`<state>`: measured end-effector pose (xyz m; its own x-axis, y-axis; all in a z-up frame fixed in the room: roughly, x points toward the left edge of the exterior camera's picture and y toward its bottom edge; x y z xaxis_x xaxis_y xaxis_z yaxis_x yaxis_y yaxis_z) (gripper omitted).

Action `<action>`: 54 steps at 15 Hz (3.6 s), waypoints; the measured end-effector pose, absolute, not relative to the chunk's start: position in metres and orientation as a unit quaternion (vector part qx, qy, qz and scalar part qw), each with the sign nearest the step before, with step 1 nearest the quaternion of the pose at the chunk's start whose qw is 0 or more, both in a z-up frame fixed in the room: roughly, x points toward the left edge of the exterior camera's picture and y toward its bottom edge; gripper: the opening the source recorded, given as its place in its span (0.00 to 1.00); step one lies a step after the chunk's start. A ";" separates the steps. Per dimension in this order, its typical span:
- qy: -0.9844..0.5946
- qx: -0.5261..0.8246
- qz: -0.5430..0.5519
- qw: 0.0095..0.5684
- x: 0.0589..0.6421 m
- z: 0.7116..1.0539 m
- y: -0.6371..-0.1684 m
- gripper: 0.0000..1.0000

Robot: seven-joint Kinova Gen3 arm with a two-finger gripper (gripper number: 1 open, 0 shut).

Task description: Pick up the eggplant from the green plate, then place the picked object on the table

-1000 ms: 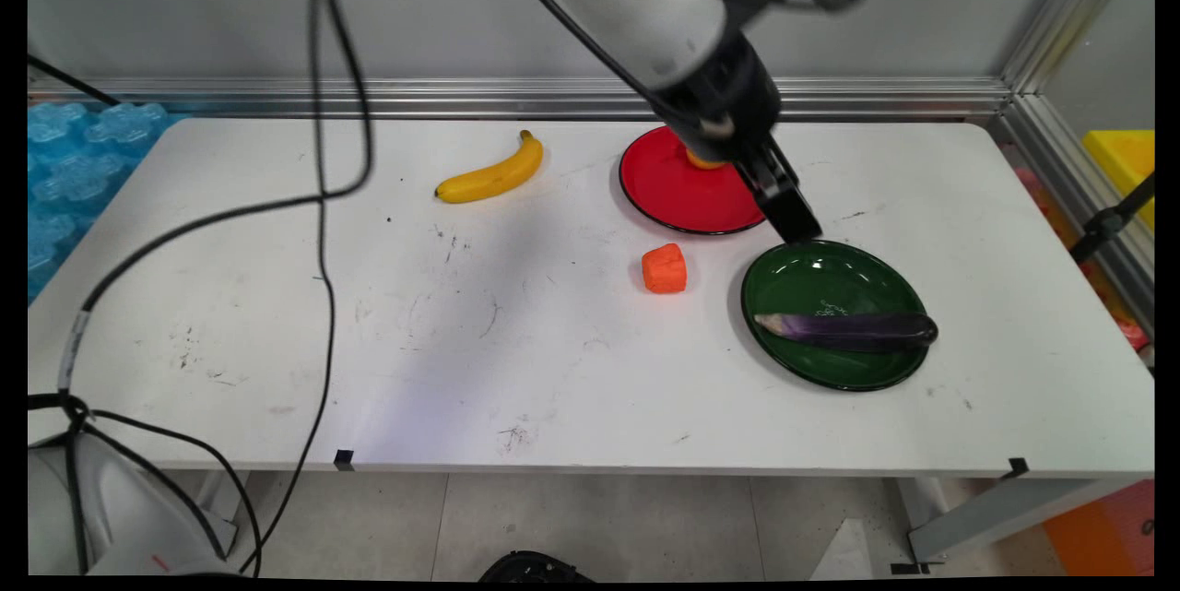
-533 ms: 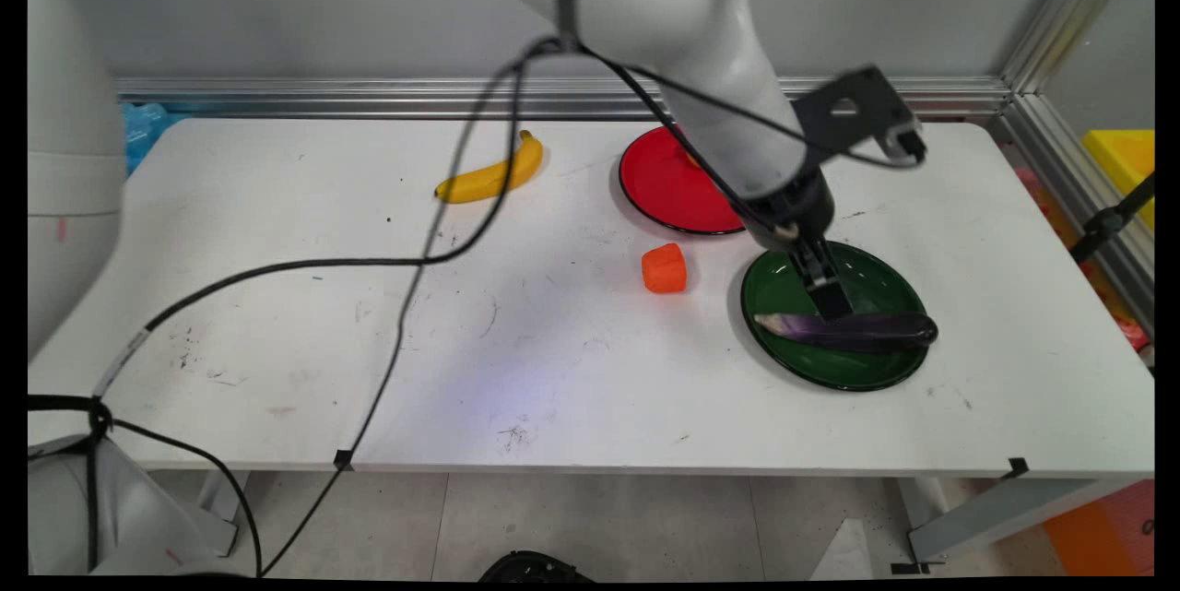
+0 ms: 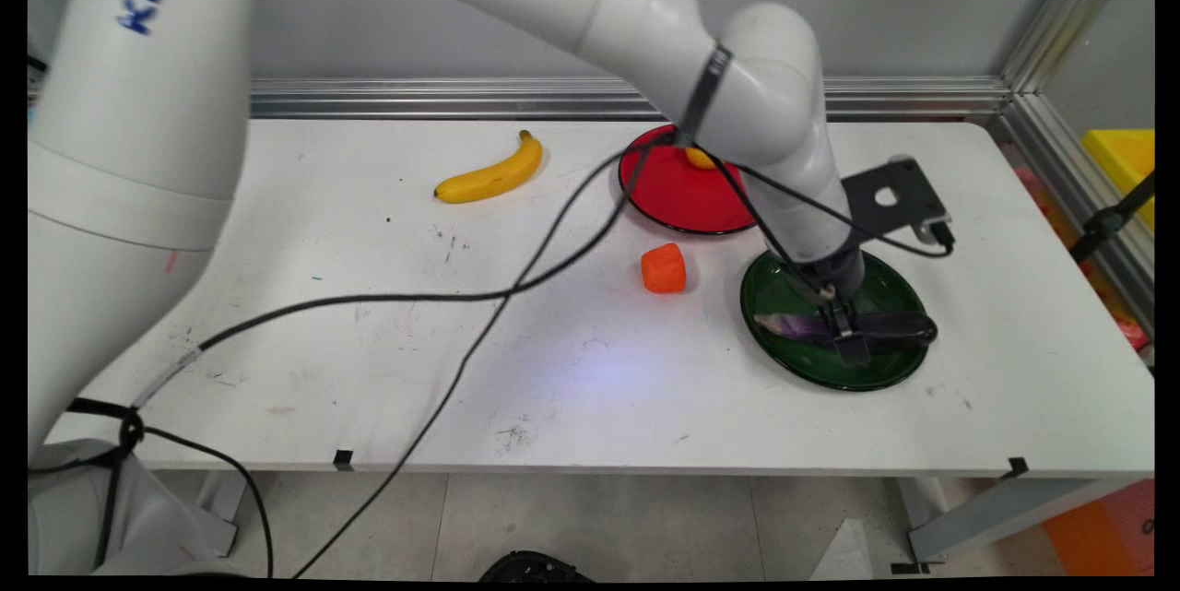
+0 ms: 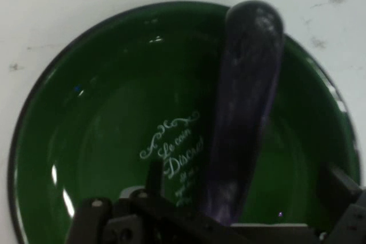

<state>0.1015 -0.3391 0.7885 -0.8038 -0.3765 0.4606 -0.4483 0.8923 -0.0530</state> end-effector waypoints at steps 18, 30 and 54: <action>-0.964 0.160 0.078 0.200 0.055 0.748 -0.369 1.00; -0.967 0.145 0.083 0.191 0.060 0.768 -0.362 0.00; -0.960 0.186 0.079 0.192 0.211 0.899 -0.285 0.00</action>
